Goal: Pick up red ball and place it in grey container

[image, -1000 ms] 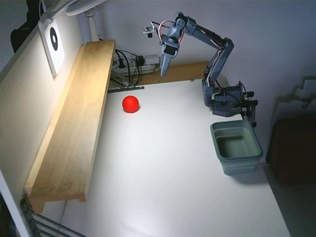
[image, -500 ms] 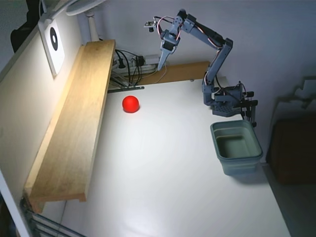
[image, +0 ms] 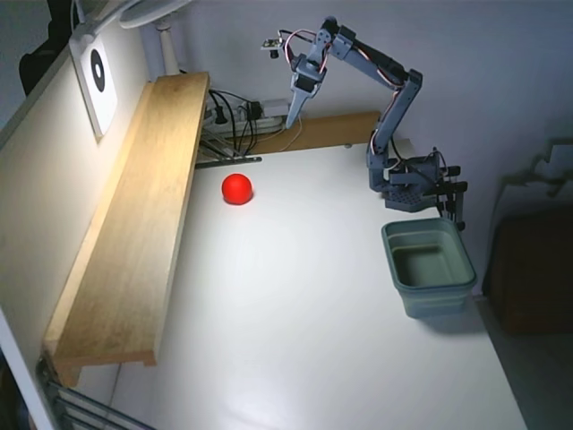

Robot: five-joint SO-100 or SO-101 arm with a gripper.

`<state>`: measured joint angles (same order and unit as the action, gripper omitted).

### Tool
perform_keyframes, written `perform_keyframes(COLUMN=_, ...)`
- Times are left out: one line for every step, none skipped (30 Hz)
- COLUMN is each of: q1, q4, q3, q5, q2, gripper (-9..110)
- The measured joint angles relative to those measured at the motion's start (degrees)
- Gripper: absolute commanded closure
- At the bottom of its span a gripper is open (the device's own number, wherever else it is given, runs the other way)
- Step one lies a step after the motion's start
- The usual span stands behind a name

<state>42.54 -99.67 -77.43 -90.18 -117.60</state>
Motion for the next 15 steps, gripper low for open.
perform_keyframes(q1=-0.09, q4=0.0, q3=0.0, q5=0.0, q2=0.0, gripper=63)
perform_keyframes(q1=-0.09, q4=0.0, q3=0.0, q5=0.0, q2=0.0, gripper=63)
perform_keyframes(q1=-0.09, q4=0.0, q3=0.0, q5=0.0, q2=0.0, gripper=63)
perform_keyframes(q1=-0.09, q4=0.0, q3=-0.26, q5=0.0, q2=0.0, gripper=63)
perform_keyframes(q1=-0.09, q4=0.0, q3=-0.97, q5=0.0, q2=-0.62, gripper=63)
perform_keyframes(q1=-0.09, q4=0.0, q3=-1.93, q5=0.0, q2=-1.32, gripper=63)
perform_keyframes(q1=-0.09, q4=0.18, q3=-3.69, q5=0.0, q2=-2.37, gripper=63)
perform_keyframes(q1=-0.09, q4=1.05, q3=-6.06, q5=0.0, q2=-3.43, gripper=63)
perform_keyframes(q1=-0.09, q4=2.02, q3=-8.61, q5=0.0, q2=-4.39, gripper=63)
perform_keyframes(q1=-0.09, q4=3.08, q3=-11.07, q5=0.0, q2=-5.19, gripper=63)
perform_keyframes(q1=0.0, q4=4.57, q3=-13.62, q5=0.0, q2=-6.15, gripper=63)
perform_keyframes(q1=0.0, q4=5.62, q3=-16.08, q5=0.0, q2=-7.21, gripper=63)
perform_keyframes(q1=0.0, q4=6.86, q3=-18.46, q5=0.0, q2=-8.17, gripper=63)
perform_keyframes(q1=-0.09, q4=8.35, q3=-20.65, q5=0.0, q2=-9.05, gripper=63)
perform_keyframes(q1=-0.09, q4=9.76, q3=-23.12, q5=0.0, q2=-10.11, gripper=63)
